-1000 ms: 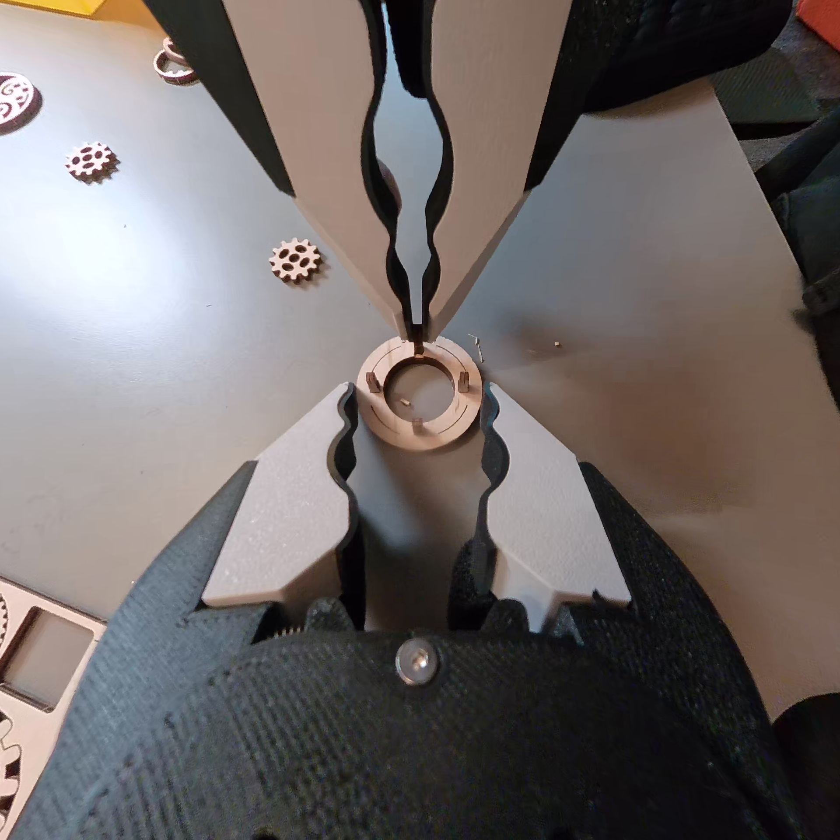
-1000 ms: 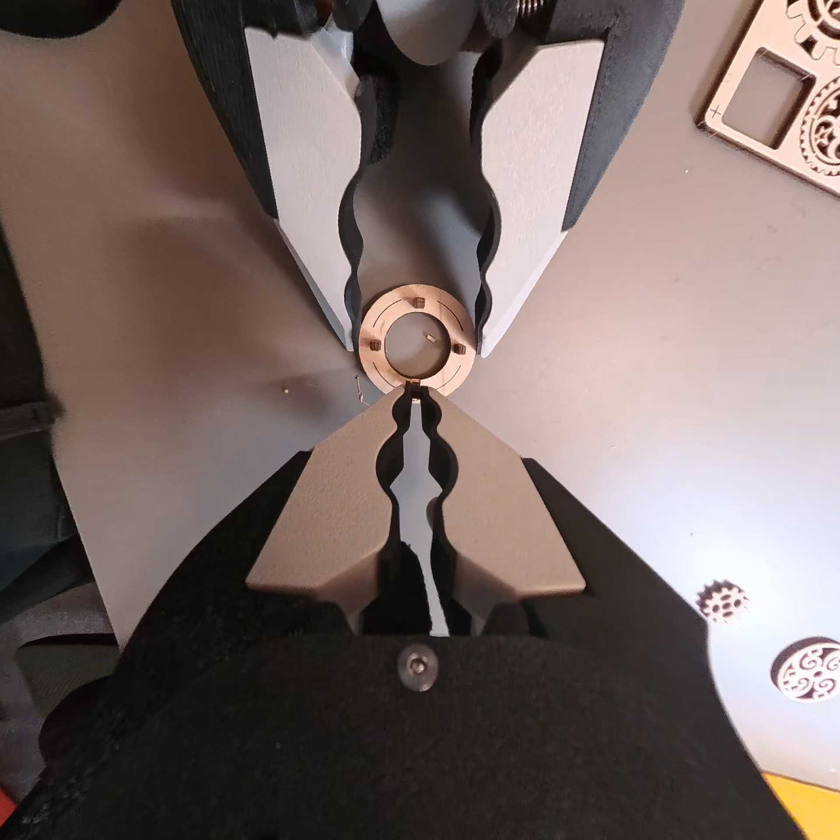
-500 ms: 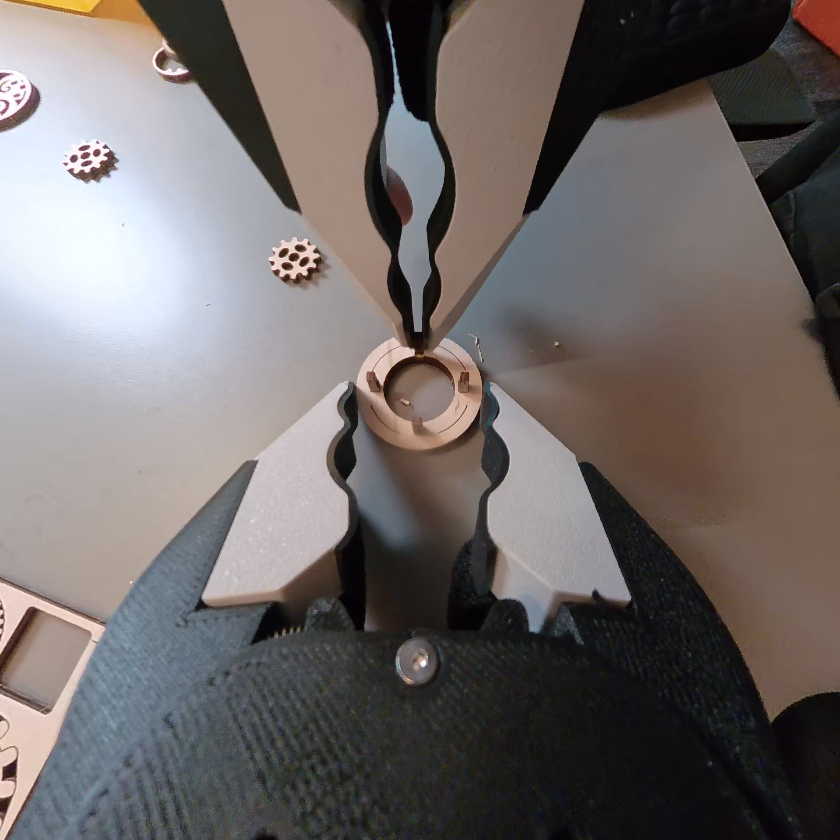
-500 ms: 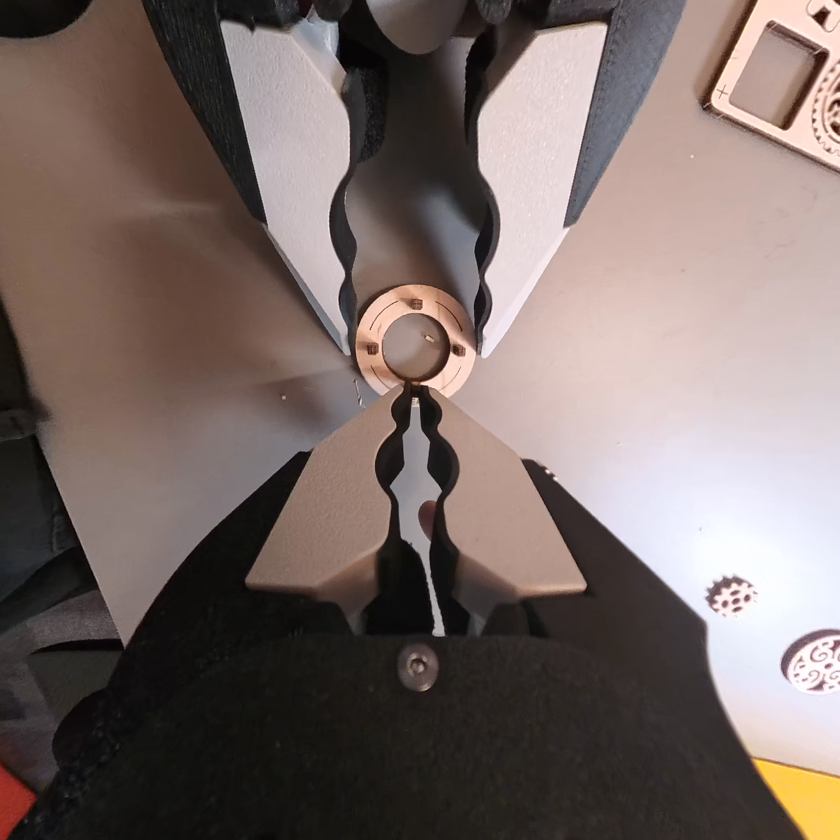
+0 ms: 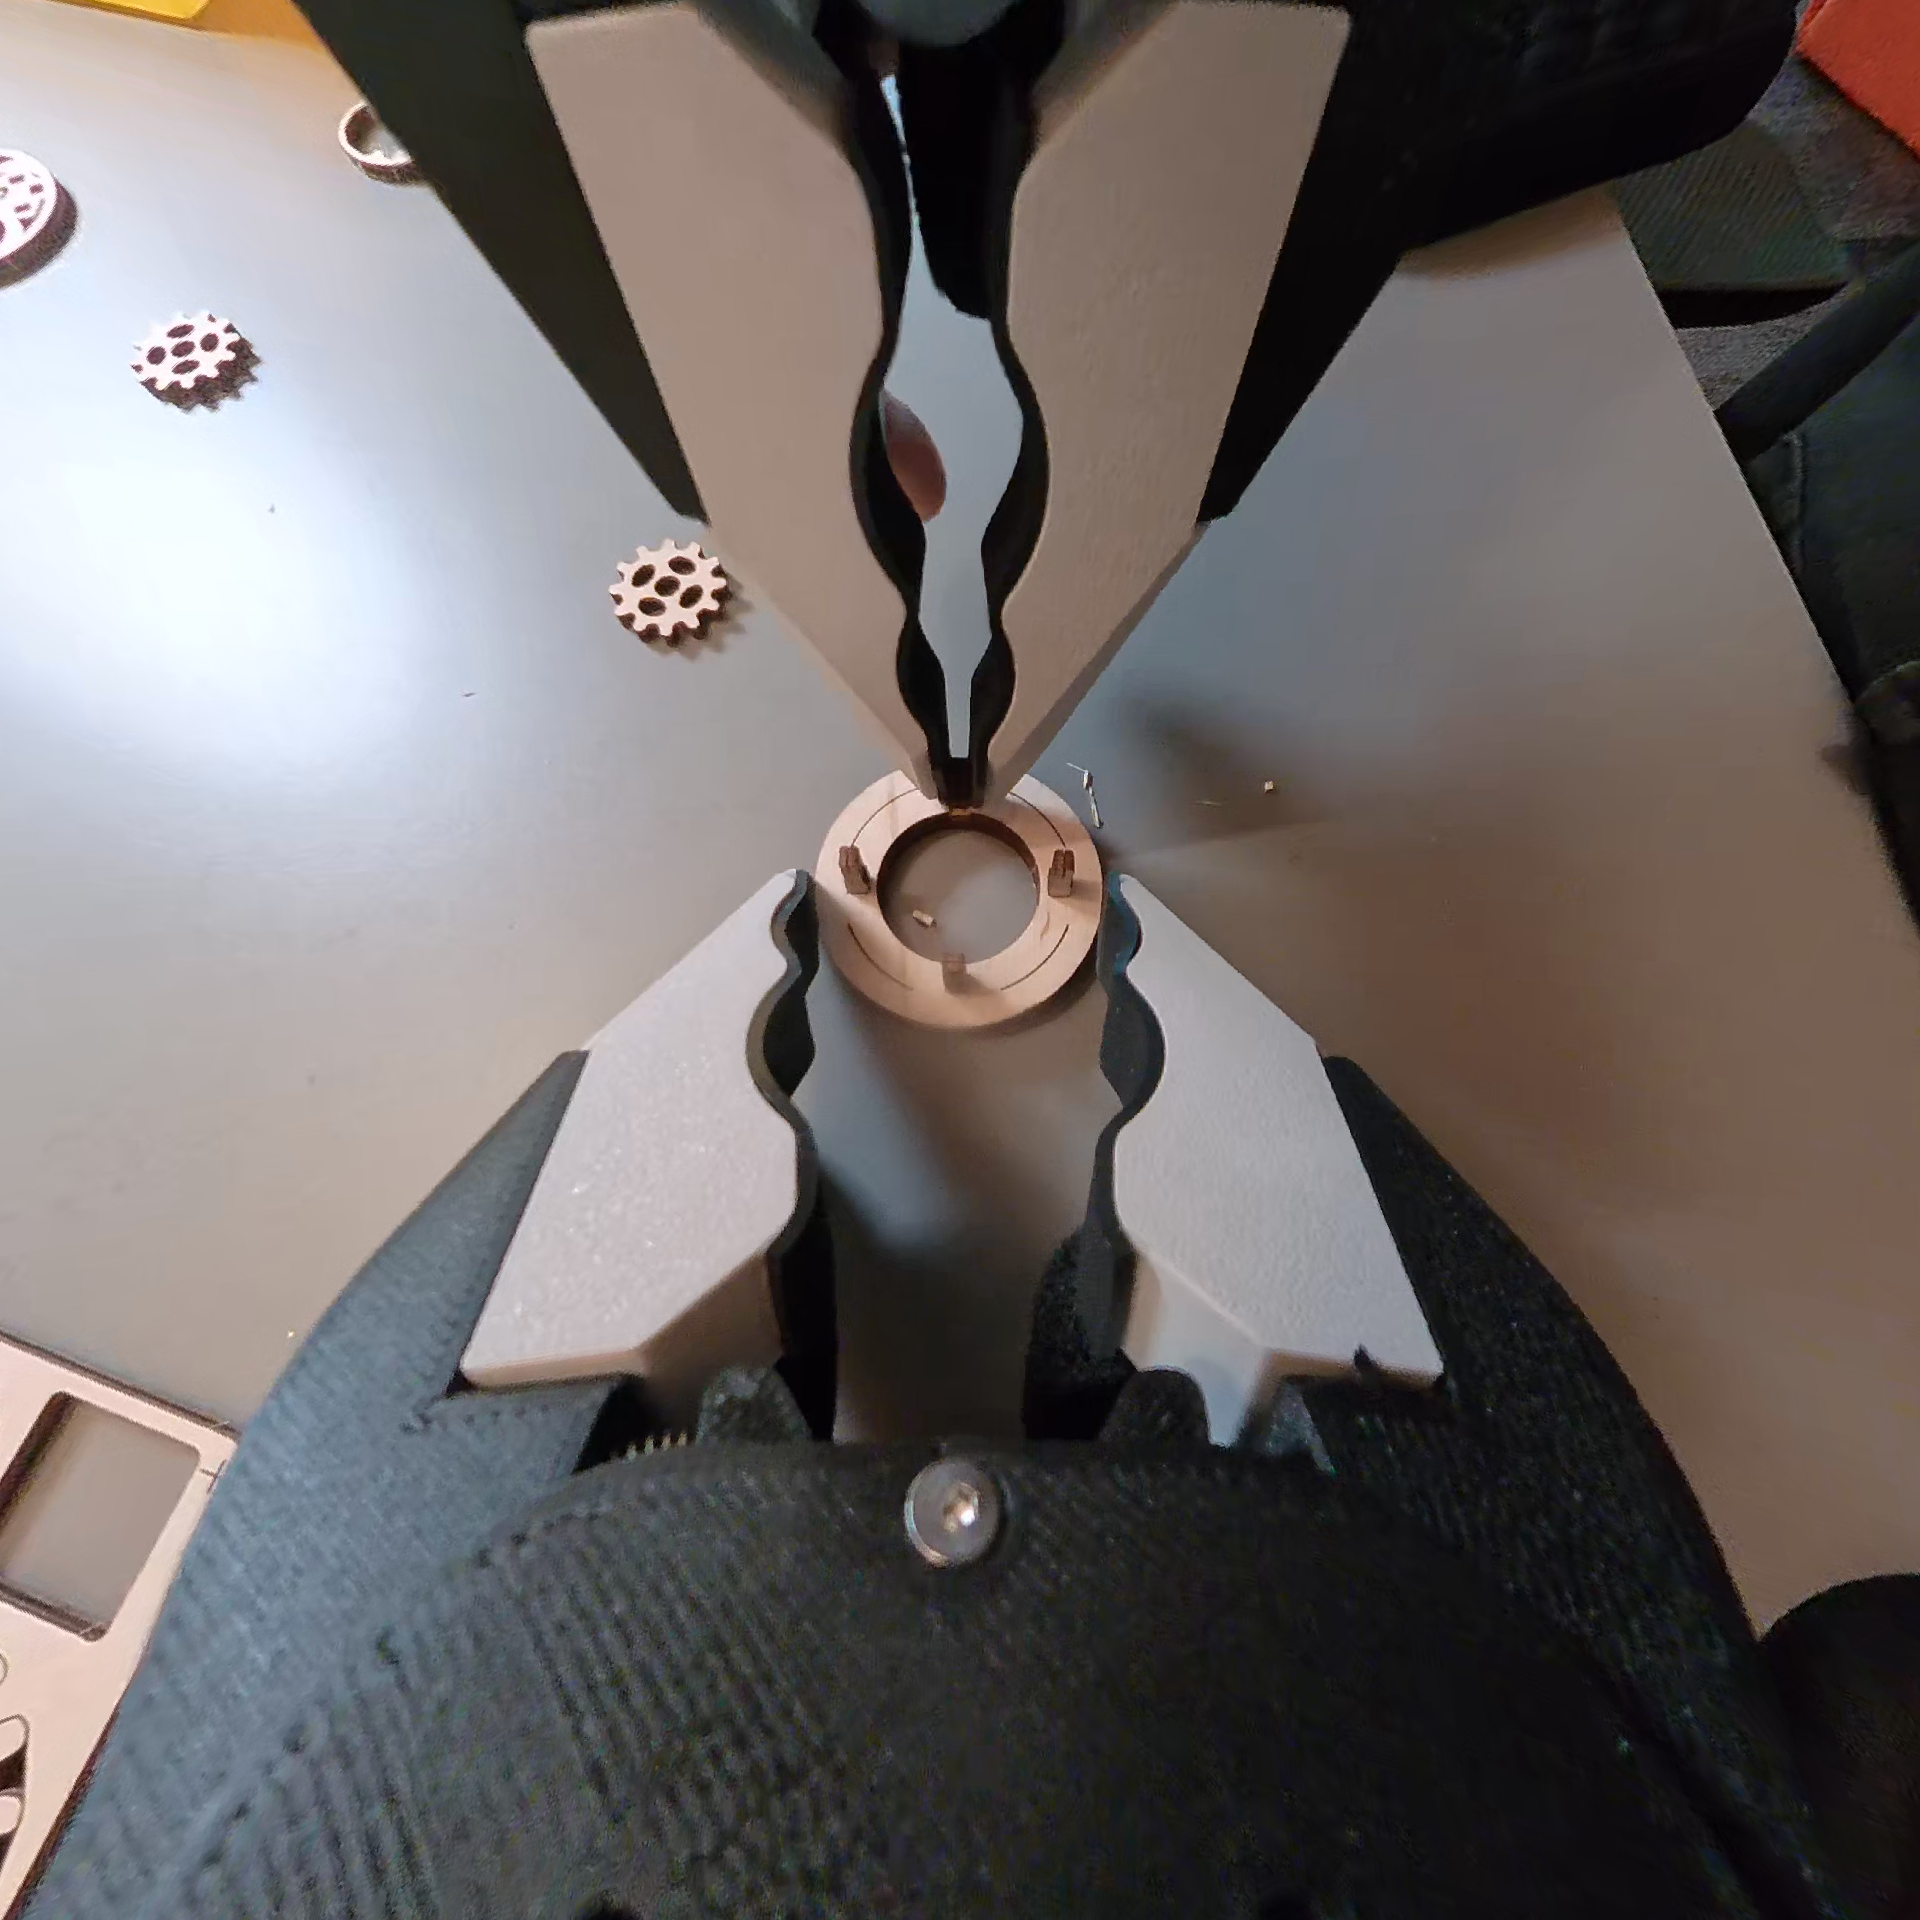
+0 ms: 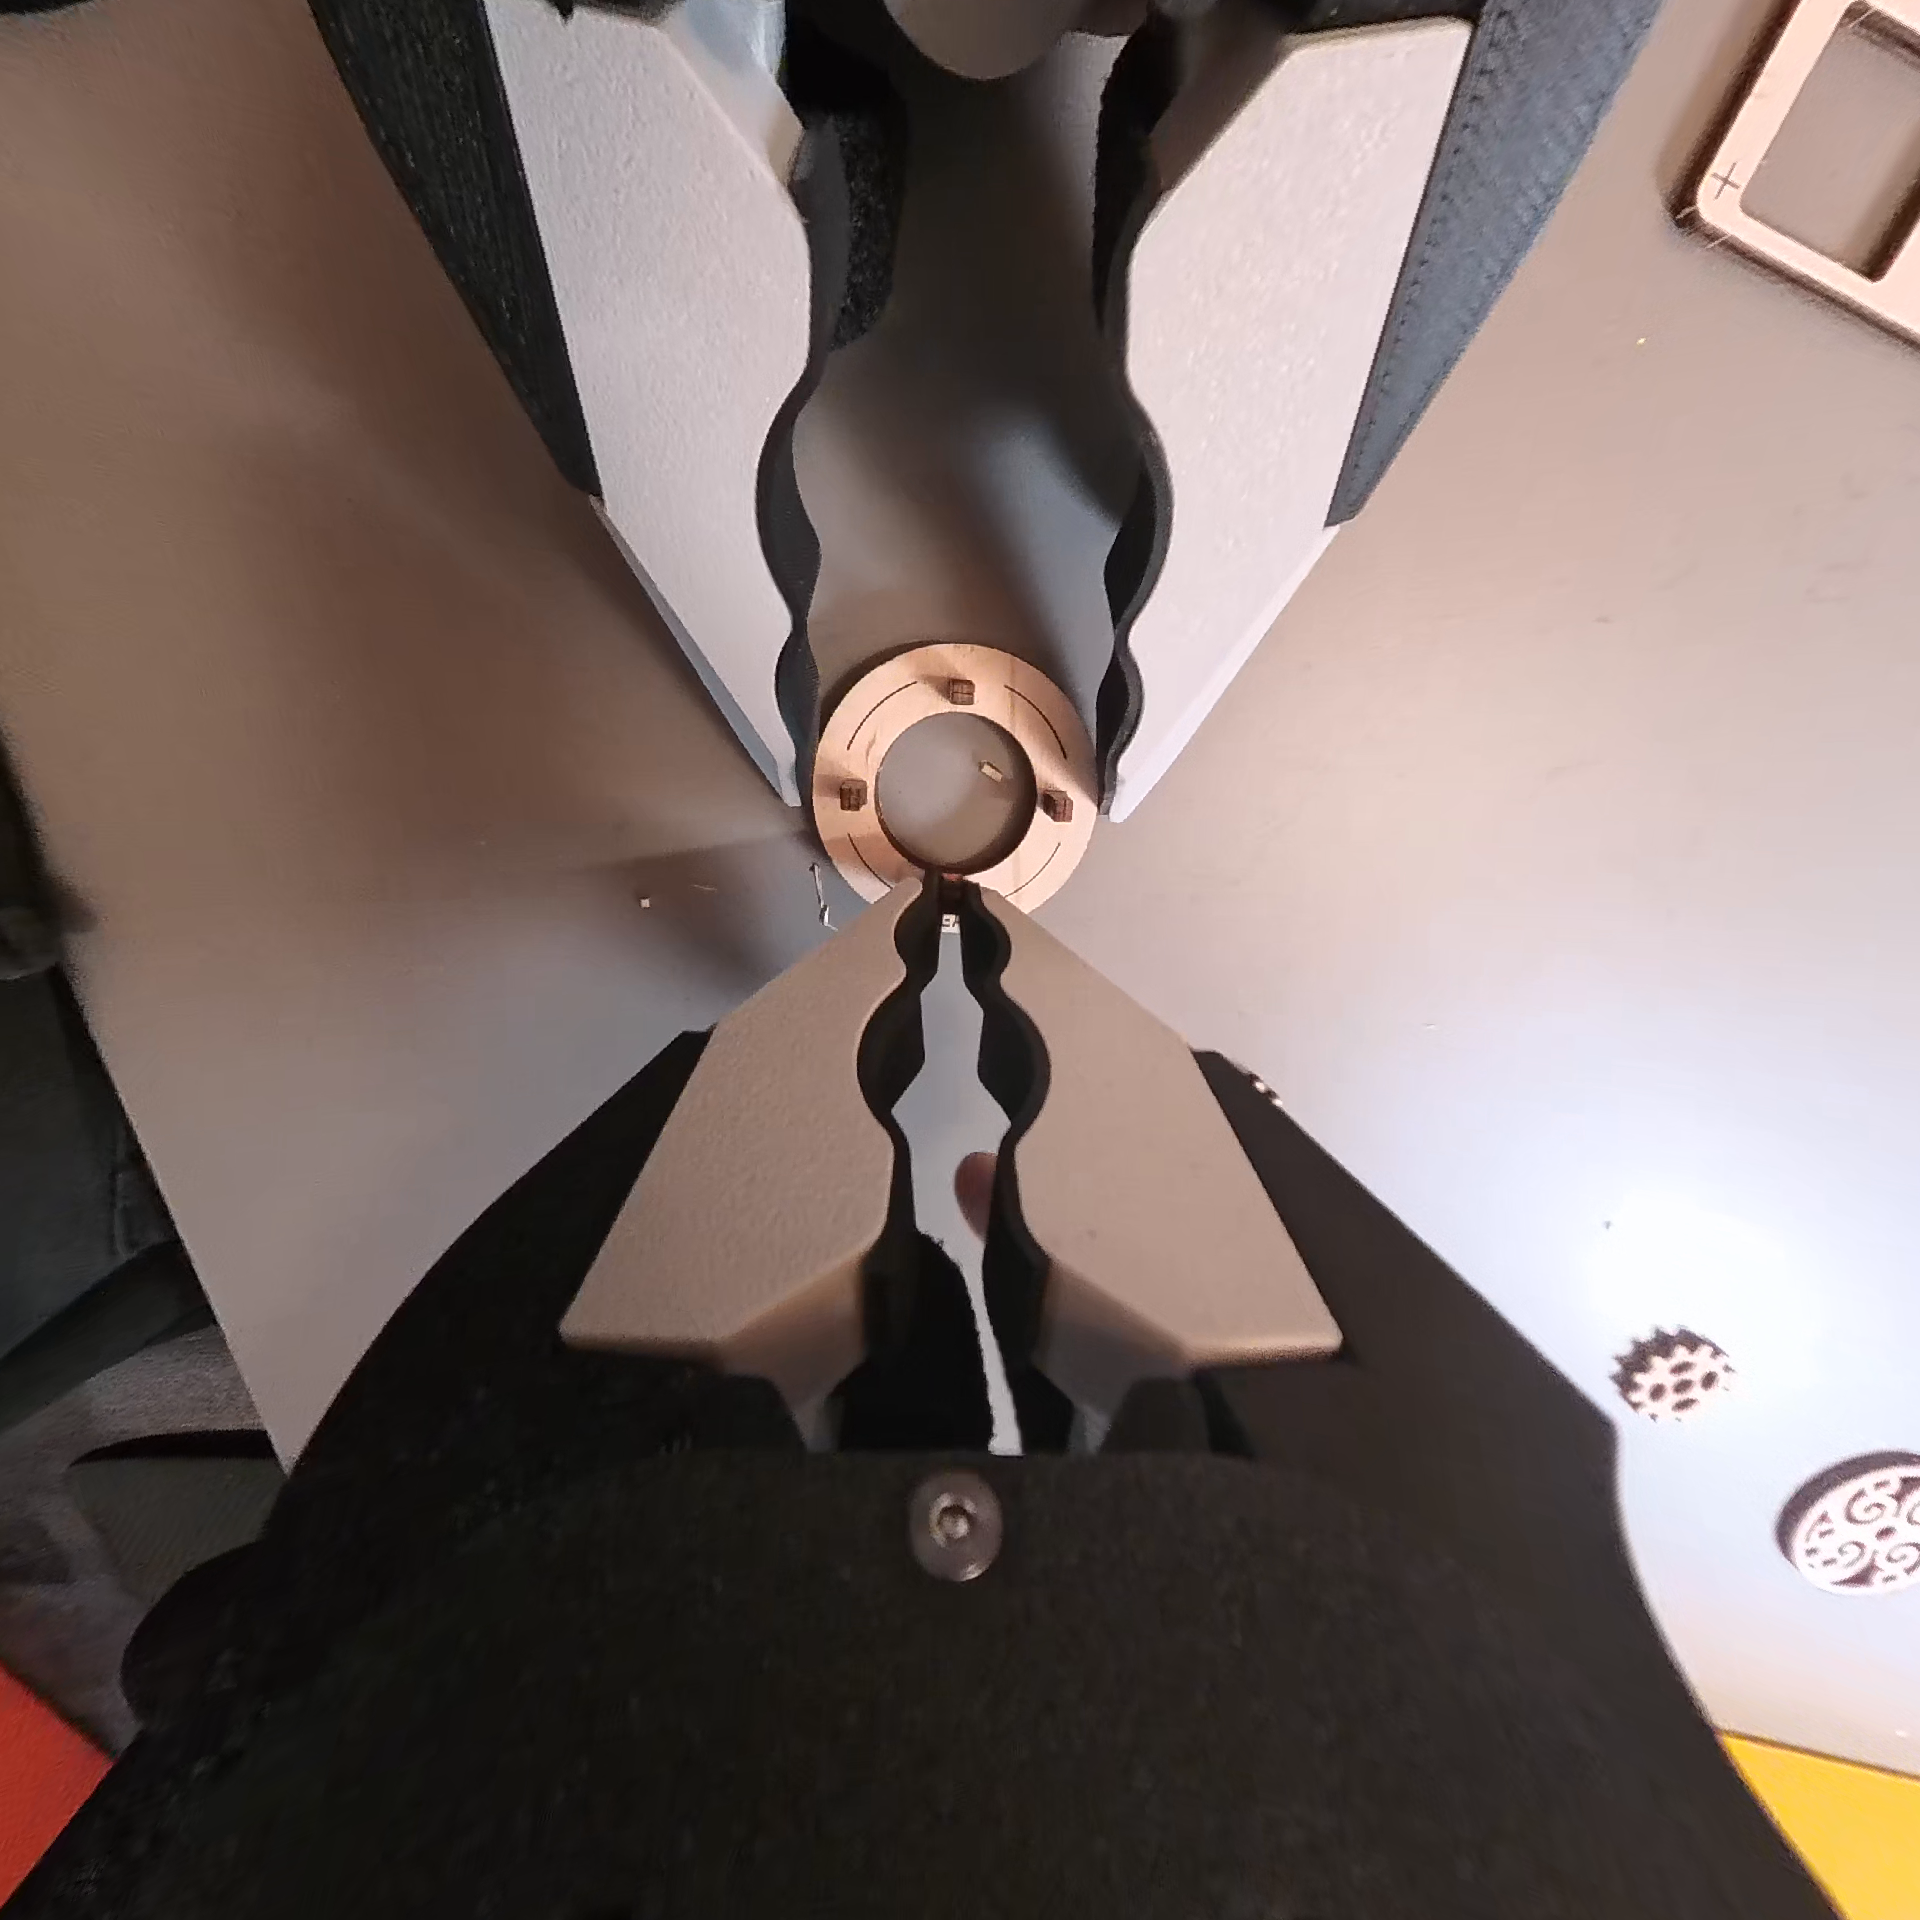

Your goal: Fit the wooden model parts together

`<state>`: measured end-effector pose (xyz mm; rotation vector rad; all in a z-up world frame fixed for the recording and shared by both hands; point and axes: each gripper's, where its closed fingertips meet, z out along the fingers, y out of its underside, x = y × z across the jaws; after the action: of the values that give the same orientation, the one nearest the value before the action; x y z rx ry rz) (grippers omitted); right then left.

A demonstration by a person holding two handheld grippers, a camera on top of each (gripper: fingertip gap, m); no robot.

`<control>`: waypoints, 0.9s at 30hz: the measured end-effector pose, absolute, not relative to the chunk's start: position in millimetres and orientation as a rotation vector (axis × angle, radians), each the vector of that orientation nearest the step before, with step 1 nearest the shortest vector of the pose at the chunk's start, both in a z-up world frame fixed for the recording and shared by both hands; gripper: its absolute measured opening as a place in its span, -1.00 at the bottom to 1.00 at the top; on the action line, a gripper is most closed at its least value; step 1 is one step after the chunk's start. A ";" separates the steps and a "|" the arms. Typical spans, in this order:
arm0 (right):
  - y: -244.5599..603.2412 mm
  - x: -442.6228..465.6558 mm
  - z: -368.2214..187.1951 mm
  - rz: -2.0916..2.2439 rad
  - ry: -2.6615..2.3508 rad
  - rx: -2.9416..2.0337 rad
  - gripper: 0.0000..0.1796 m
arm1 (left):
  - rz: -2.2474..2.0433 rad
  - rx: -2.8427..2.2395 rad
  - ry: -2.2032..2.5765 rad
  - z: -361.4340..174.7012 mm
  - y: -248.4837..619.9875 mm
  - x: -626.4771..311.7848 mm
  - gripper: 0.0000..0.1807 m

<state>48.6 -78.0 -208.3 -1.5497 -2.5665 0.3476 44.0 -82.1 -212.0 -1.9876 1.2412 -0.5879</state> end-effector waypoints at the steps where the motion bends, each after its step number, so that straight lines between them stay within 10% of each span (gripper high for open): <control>1: -78.0 48.6 -208.1 0.350 -2.553 -1.540 -0.98 | -0.588 -1.987 1.241 -212.0 -82.2 44.0 -0.41; 27: -77.3 48.6 -202.2 0.393 -2.516 -1.520 -0.99 | -0.586 -1.987 1.241 -212.1 -82.6 44.3 -0.41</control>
<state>48.6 -77.3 -202.2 -1.5200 -2.5164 0.3929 44.3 -82.6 -212.1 -1.9869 1.2414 -0.5856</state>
